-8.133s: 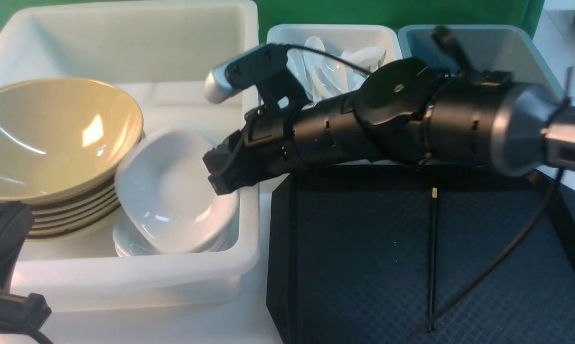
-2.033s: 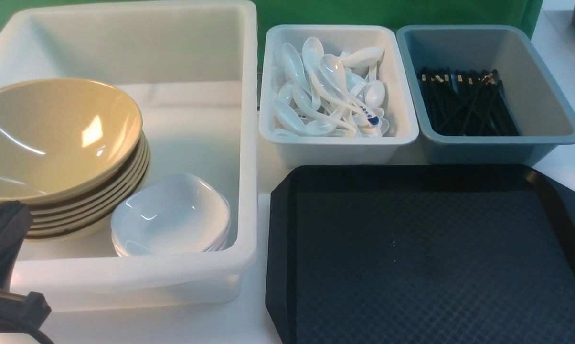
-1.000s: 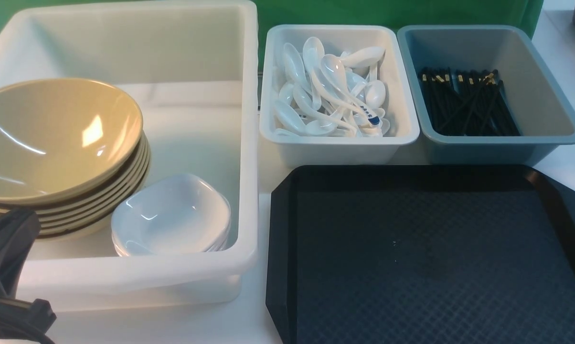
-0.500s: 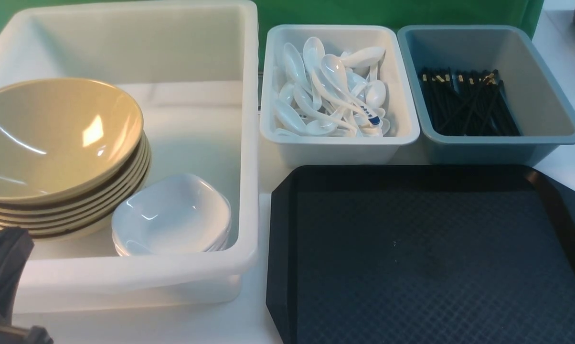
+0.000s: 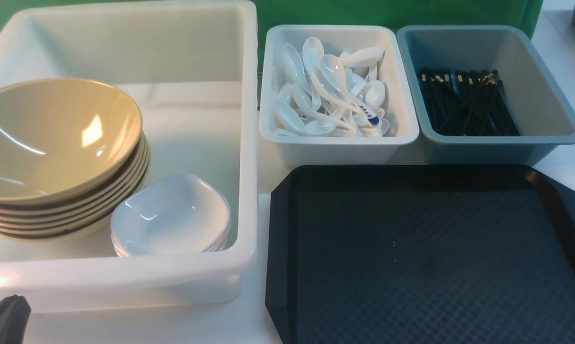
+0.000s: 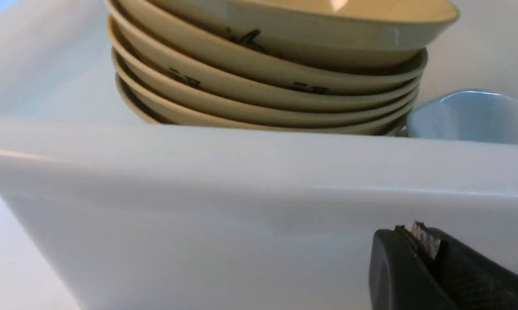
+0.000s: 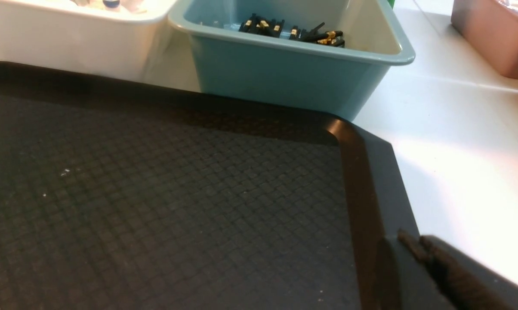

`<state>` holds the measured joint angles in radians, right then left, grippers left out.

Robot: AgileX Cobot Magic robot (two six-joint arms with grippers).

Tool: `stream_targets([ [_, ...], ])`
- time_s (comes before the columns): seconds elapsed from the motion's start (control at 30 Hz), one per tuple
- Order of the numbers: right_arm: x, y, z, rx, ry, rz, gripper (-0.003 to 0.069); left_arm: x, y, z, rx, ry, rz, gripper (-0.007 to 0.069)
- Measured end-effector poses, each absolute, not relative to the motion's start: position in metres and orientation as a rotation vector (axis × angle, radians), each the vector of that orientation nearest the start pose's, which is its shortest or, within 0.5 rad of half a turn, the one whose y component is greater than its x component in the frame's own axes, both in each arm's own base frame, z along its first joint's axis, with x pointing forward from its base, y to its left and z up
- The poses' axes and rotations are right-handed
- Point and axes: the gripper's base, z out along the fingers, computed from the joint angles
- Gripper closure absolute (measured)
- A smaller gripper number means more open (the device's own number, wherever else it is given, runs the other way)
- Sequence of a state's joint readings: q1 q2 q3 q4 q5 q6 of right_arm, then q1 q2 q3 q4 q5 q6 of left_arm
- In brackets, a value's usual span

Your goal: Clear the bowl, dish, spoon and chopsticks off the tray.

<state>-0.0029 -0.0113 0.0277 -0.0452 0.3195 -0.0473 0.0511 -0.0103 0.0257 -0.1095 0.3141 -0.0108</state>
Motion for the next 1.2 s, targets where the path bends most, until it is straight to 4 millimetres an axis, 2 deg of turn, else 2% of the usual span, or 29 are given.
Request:
stream_targets([
  [1.2, 0.0539, -0.0015, 0.1756, -0.069, 1.818, -0.079, 0.0544, 0.0538, -0.0002, 0.1769, -0.101, 1.809, -0.053, 0.0633],
])
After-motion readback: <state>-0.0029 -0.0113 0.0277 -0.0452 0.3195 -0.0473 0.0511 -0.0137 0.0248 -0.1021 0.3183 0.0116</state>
